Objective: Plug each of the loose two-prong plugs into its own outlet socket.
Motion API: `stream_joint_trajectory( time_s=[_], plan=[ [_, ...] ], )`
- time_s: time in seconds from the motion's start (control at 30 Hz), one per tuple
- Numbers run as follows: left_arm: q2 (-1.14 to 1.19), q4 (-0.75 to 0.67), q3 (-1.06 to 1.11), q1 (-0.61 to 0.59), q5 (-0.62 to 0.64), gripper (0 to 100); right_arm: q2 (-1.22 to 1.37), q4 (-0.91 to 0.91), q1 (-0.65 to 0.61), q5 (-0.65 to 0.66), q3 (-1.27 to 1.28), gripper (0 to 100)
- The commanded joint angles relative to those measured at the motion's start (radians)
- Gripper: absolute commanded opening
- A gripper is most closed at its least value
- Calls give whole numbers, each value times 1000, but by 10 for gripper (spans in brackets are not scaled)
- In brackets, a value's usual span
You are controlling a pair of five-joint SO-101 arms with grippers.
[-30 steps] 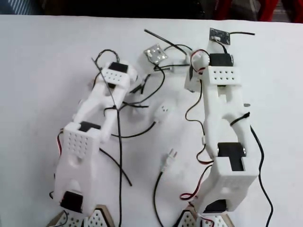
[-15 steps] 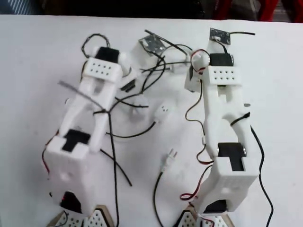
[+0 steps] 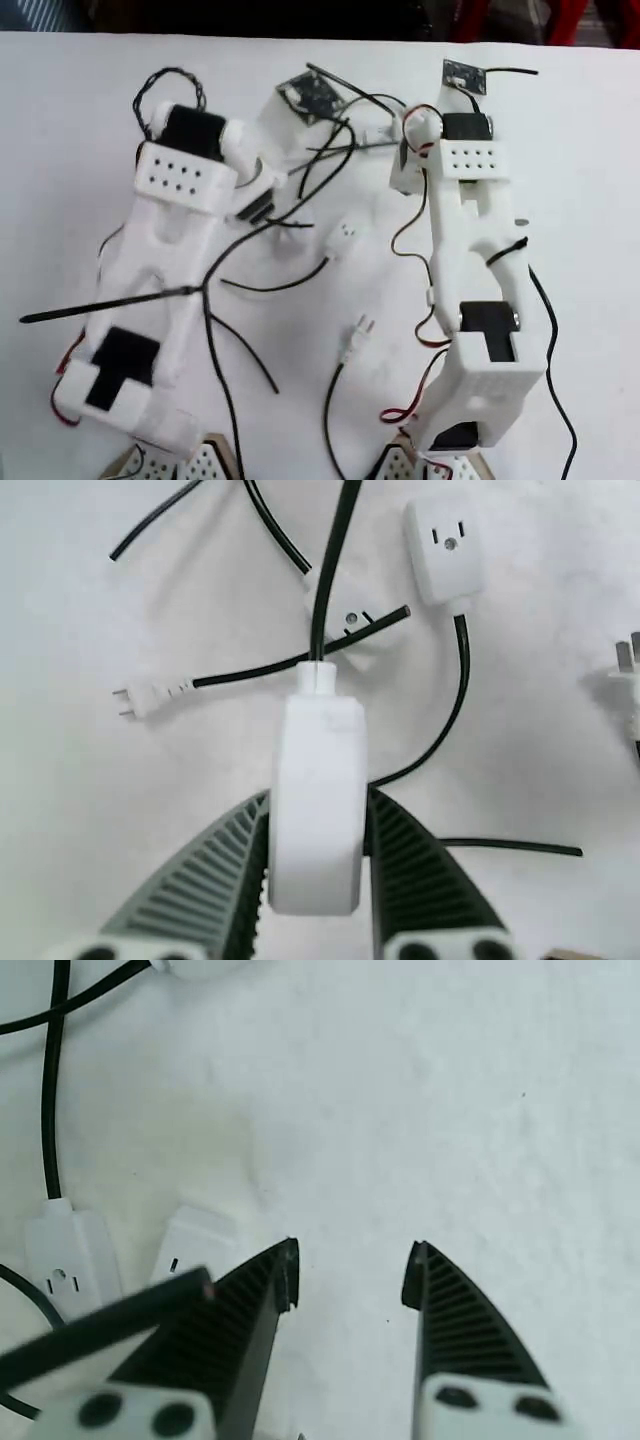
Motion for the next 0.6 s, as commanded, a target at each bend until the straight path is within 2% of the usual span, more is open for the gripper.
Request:
stream_joint_trajectory(
  time_s=[0.0,0.27,0.57],
  plan=[
    [-189,-77,236,50,14,22,-12,4,5,6,-2,170],
    [-441,-399,763,51,15,22,-10,4,5,6,-2,170],
    [-450,-612,1036,79,17,24,-8,4,4,6,-2,170]
  ],
)
